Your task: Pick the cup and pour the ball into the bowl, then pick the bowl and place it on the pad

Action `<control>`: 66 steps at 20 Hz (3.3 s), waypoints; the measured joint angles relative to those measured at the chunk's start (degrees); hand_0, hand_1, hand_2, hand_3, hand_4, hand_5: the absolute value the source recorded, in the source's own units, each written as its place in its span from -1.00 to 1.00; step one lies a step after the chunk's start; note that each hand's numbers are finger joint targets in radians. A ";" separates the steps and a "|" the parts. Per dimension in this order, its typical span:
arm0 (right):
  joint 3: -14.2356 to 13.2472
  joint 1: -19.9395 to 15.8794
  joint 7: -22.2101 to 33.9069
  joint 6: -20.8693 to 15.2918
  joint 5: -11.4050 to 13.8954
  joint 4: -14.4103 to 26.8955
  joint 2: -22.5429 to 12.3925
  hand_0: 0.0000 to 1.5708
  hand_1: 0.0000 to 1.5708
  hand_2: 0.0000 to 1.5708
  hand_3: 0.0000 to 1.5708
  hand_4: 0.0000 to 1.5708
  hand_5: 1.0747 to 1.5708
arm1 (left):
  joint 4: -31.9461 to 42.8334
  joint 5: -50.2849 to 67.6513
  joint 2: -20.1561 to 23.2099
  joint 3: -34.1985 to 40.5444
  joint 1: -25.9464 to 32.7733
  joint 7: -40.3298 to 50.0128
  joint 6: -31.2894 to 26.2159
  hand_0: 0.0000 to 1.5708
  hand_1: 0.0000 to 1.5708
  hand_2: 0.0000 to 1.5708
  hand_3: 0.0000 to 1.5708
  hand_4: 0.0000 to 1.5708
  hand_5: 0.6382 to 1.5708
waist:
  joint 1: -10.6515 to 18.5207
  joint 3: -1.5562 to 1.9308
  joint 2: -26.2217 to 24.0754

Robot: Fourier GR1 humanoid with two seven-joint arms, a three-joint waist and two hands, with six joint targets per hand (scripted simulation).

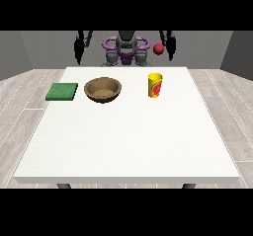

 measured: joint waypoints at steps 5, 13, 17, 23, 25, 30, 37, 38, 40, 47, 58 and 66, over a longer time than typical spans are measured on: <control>-0.32 -0.31 2.74 0.25 0.03 -3.32 -1.82 -1.00 -1.00 -1.00 -1.00 0.11 0.85 | -3.30 0.32 1.19 0.43 -0.55 2.96 -0.03 -1.00 -1.00 -1.00 -1.00 -0.16 0.99 | 0.04 0.22 -8.67; 1.81 2.21 20.70 -2.02 -4.23 -15.63 0.19 -1.00 -1.00 -1.00 -1.00 0.05 0.83 | -10.25 5.86 -1.54 1.56 0.09 20.18 3.67 -1.00 -1.00 -1.00 -1.00 -0.23 0.98 | -3.61 0.66 -20.44; 1.52 1.67 25.06 -3.26 -5.01 -22.97 -0.05 -1.00 -1.00 -1.00 -1.00 -0.03 0.91 | -13.94 5.35 -2.10 1.28 -2.94 23.14 5.95 -1.00 -1.00 -1.00 -1.00 -0.29 0.97 | -4.46 0.74 -16.39; 1.16 -2.69 20.43 -3.76 -3.99 -24.57 0.70 -1.00 -1.00 -1.00 -1.00 -0.07 0.91 | -11.84 3.28 -1.86 2.32 -10.37 18.17 7.32 -1.00 -1.00 -1.00 -1.00 -0.26 0.94 | -5.01 0.77 -5.23; 0.99 -4.05 17.19 -2.67 -4.44 -23.95 0.79 -1.00 -1.00 -1.00 -0.89 -0.09 0.90 | -9.58 2.90 -1.50 3.42 -12.24 13.82 7.10 -1.00 -1.00 -1.00 -1.00 -0.30 0.90 | -5.76 0.77 -0.53; -0.08 -6.00 10.22 -1.31 -4.66 -21.29 1.10 -1.00 -1.00 -1.00 -1.00 -0.12 0.91 | -3.36 1.80 -0.38 5.30 -13.76 1.91 5.55 -1.00 -1.00 -1.00 -1.00 -0.29 0.84 | -6.01 0.77 7.88; -4.46 -7.33 4.06 2.98 -7.82 -16.70 -1.60 -1.00 -1.00 -1.00 -1.00 -0.14 0.95 | 8.58 1.65 1.12 7.58 -14.27 -10.99 2.36 -1.00 -1.00 -1.00 -1.00 -0.76 0.79 | -6.71 0.77 13.07; -4.40 -7.26 3.46 3.11 -7.68 -16.72 -1.54 -1.00 -1.00 -1.00 -1.00 -0.15 0.96 | 11.03 2.14 1.72 8.49 -15.03 -12.60 1.64 -1.00 -1.00 -1.00 -1.00 -0.95 0.76 | -7.02 0.77 13.51; -5.99 -7.42 2.03 4.28 -8.77 -15.07 -2.42 -1.00 -1.00 -1.00 -1.00 -0.16 0.95 | 15.02 2.26 2.38 9.40 -15.83 -15.45 0.90 -1.00 -1.00 -1.00 -1.00 -1.00 0.72 | -7.23 0.76 13.82; -9.49 -8.93 2.05 7.23 -11.73 -10.45 -5.38 -1.00 -1.00 -1.00 -1.00 -0.15 0.96 | 29.11 1.36 2.39 10.45 -20.65 -21.84 1.12 -1.00 -1.00 -1.00 -1.00 -0.74 0.70 | -7.72 0.77 12.27; -11.65 -10.62 1.36 9.93 -14.22 -9.53 -7.73 -1.00 -1.00 -1.00 -0.85 -0.17 0.99 | 47.27 1.30 4.00 14.22 -26.82 -34.39 2.54 0.47 0.47 1.00 1.00 0.67 0.79 | -10.21 0.76 15.27; -16.03 -11.79 3.45 14.38 -19.96 -9.62 -12.82 -1.00 -1.00 -1.00 -0.81 -0.20 0.98 | 52.35 -2.62 5.86 15.18 -28.55 -40.63 11.57 0.63 0.63 1.00 1.00 0.79 0.67 | -13.15 1.00 16.80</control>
